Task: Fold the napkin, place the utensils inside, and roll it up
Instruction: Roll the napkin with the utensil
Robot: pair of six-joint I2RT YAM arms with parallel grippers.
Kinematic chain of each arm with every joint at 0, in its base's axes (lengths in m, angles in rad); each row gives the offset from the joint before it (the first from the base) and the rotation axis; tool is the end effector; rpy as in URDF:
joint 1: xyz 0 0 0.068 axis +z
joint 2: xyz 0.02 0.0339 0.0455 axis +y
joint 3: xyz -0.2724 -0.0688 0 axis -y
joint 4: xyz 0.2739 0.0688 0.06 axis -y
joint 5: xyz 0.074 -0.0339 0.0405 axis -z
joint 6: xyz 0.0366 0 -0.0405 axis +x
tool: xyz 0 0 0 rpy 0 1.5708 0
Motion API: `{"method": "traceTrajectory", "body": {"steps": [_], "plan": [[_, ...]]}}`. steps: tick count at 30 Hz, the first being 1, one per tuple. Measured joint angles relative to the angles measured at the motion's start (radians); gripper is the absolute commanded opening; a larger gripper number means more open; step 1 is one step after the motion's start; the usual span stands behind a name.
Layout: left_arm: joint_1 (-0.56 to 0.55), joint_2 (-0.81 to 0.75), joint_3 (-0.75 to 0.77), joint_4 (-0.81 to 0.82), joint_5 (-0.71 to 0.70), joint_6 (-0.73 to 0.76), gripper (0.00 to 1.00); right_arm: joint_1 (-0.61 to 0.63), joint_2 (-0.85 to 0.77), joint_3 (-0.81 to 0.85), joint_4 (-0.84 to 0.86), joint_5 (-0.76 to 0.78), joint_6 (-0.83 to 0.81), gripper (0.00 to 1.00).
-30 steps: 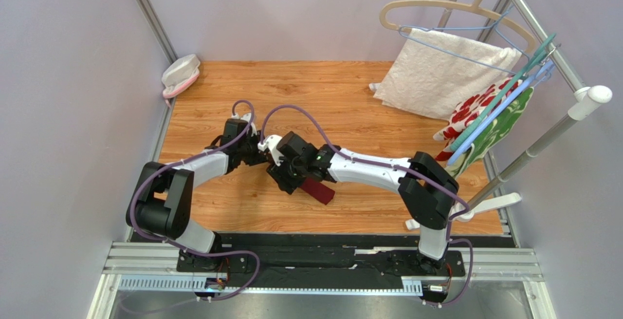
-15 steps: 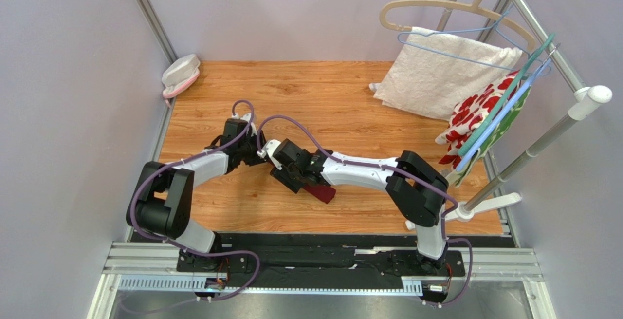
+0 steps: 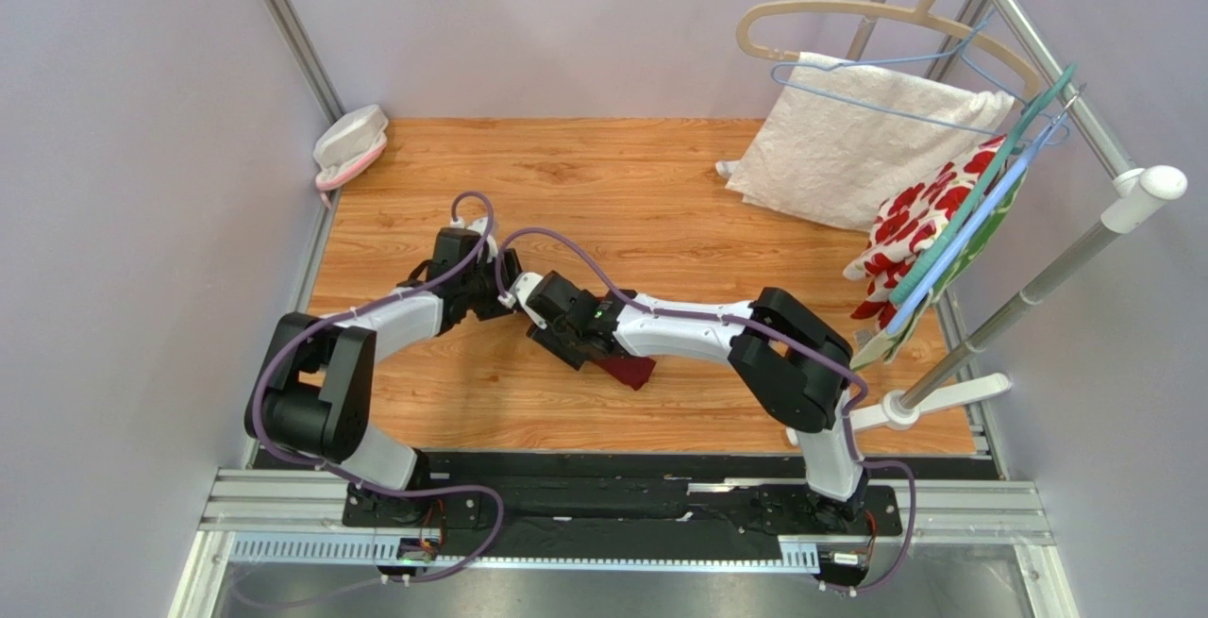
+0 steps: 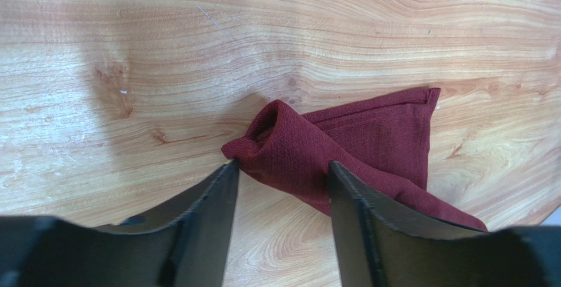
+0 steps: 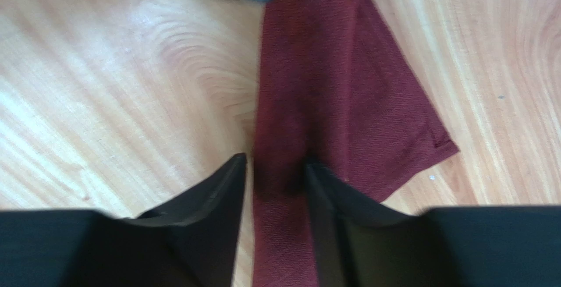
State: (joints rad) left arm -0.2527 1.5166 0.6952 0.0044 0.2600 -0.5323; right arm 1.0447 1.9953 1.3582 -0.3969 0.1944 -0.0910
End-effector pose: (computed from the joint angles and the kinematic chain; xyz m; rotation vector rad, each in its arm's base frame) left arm 0.2984 -0.0868 0.1461 -0.2166 2.4520 -0.6691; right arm 0.2292 0.3806 0.1526 -1.3274 2.2092 0.1020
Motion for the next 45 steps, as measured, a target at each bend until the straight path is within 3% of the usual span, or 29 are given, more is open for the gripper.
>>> {"method": "traceTrajectory", "body": {"steps": [3, 8, 14, 25, 33, 45], "plan": [[0.0, -0.024, 0.0, -0.015, -0.012, 0.0, 0.66, -0.029, 0.004, 0.009, -0.006, -0.035, 0.005, 0.26], [0.0, -0.13, 0.0, -0.05, -0.064, -0.002, 0.67, -0.099, 0.002, 0.015, -0.006, -0.185, 0.037, 0.2], [0.0, -0.235, -0.008, -0.06, -0.107, -0.001, 0.67, -0.186, 0.003, 0.015, 0.0, -0.423, 0.097, 0.19], [0.0, -0.233, -0.074, -0.074, -0.113, -0.001, 0.67, -0.306, 0.096, 0.037, 0.037, -0.879, 0.248, 0.18], [0.0, -0.162, -0.076, -0.06, -0.103, -0.003, 0.67, -0.367, 0.158, 0.037, 0.089, -1.062, 0.327, 0.17], [0.0, -0.072, -0.091, 0.054, -0.03, -0.046, 0.65, -0.39, 0.197, 0.052, 0.102, -1.143, 0.384, 0.24]]}}
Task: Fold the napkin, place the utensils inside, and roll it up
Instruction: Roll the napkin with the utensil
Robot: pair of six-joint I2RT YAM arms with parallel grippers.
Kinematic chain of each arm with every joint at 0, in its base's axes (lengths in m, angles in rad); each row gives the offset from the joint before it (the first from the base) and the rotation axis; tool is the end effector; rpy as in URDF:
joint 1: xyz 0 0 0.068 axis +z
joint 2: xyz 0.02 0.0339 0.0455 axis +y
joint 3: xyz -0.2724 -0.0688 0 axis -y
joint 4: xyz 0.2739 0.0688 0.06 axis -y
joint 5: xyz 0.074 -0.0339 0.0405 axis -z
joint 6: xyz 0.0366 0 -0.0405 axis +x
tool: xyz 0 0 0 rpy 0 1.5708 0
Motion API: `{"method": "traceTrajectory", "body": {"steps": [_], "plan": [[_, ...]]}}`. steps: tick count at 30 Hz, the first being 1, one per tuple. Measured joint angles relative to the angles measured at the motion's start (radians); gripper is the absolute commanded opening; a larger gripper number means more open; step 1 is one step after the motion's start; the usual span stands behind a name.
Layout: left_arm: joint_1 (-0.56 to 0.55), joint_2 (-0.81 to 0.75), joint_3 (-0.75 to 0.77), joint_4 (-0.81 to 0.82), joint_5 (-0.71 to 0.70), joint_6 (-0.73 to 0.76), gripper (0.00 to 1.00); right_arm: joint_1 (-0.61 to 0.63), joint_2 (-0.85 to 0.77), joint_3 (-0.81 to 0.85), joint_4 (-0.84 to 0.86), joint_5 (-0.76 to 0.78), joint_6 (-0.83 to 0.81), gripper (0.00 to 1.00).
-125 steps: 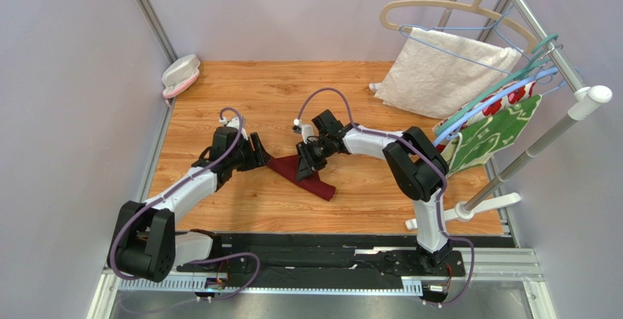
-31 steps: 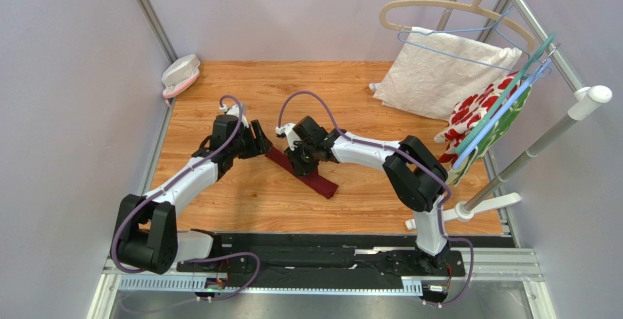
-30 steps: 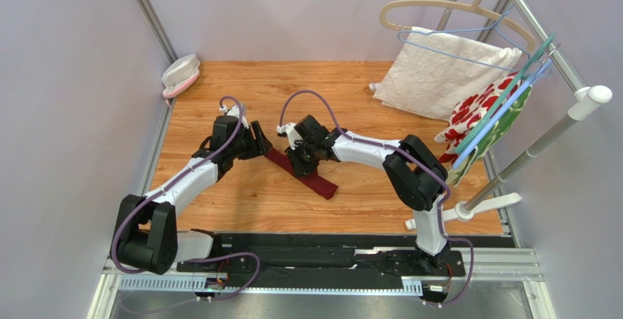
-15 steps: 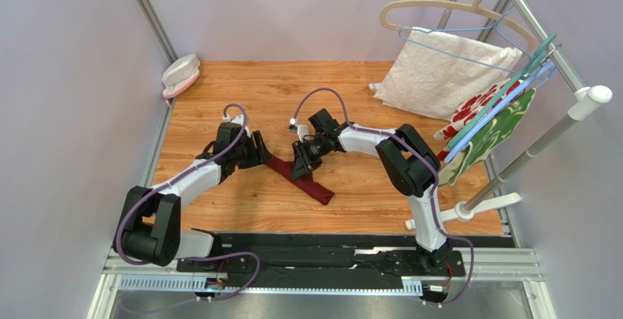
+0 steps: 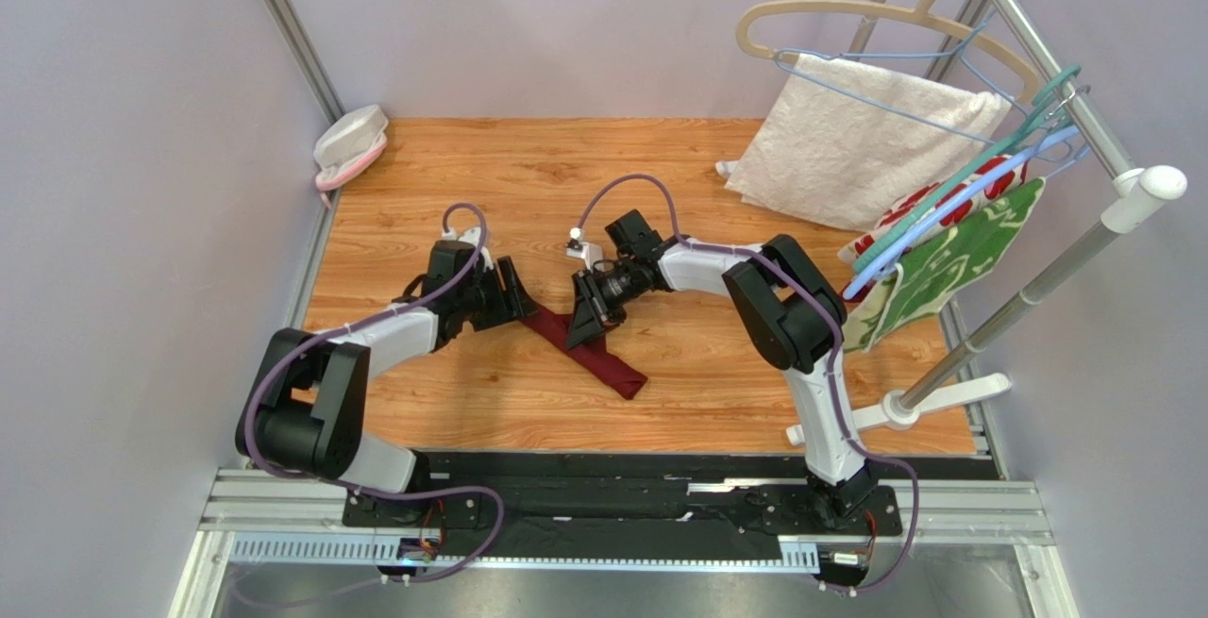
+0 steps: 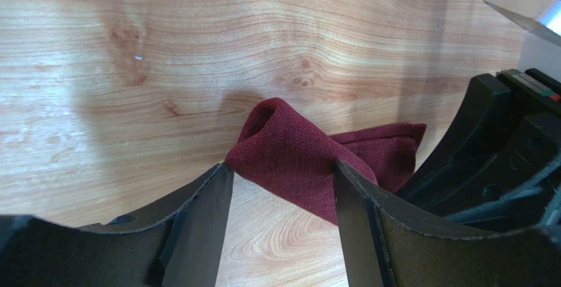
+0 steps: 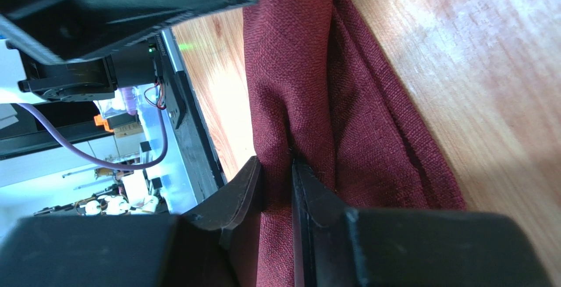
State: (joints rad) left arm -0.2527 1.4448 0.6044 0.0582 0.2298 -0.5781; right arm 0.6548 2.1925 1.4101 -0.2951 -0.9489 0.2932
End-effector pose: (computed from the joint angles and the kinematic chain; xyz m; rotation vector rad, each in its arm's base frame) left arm 0.2796 -0.0808 0.1425 -0.2781 2.4137 -0.6638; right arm 0.3470 0.3039 0.1004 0.8273 -2.5881 -1.5410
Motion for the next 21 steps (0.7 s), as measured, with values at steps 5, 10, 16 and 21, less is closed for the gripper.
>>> {"method": "traceTrajectory", "body": {"steps": [5, 10, 16, 21], "plan": [[0.001, 0.045, -0.002, 0.05, 0.029, -0.017, 0.59, -0.001, 0.0, 0.003, -0.007, 0.005, 0.008, 0.44], [0.001, 0.063, 0.002, 0.064, 0.043, -0.02, 0.54, 0.004, -0.019, 0.018, -0.045, 0.008, 0.013, 0.61], [0.001, 0.083, 0.026, 0.048, 0.055, -0.017, 0.53, 0.034, -0.131, 0.018, -0.152, 0.203, -0.04, 0.62], [0.001, 0.097, 0.043, 0.034, 0.061, -0.014, 0.52, 0.143, -0.265, 0.018, -0.201, 0.514, -0.12, 0.59]]}}
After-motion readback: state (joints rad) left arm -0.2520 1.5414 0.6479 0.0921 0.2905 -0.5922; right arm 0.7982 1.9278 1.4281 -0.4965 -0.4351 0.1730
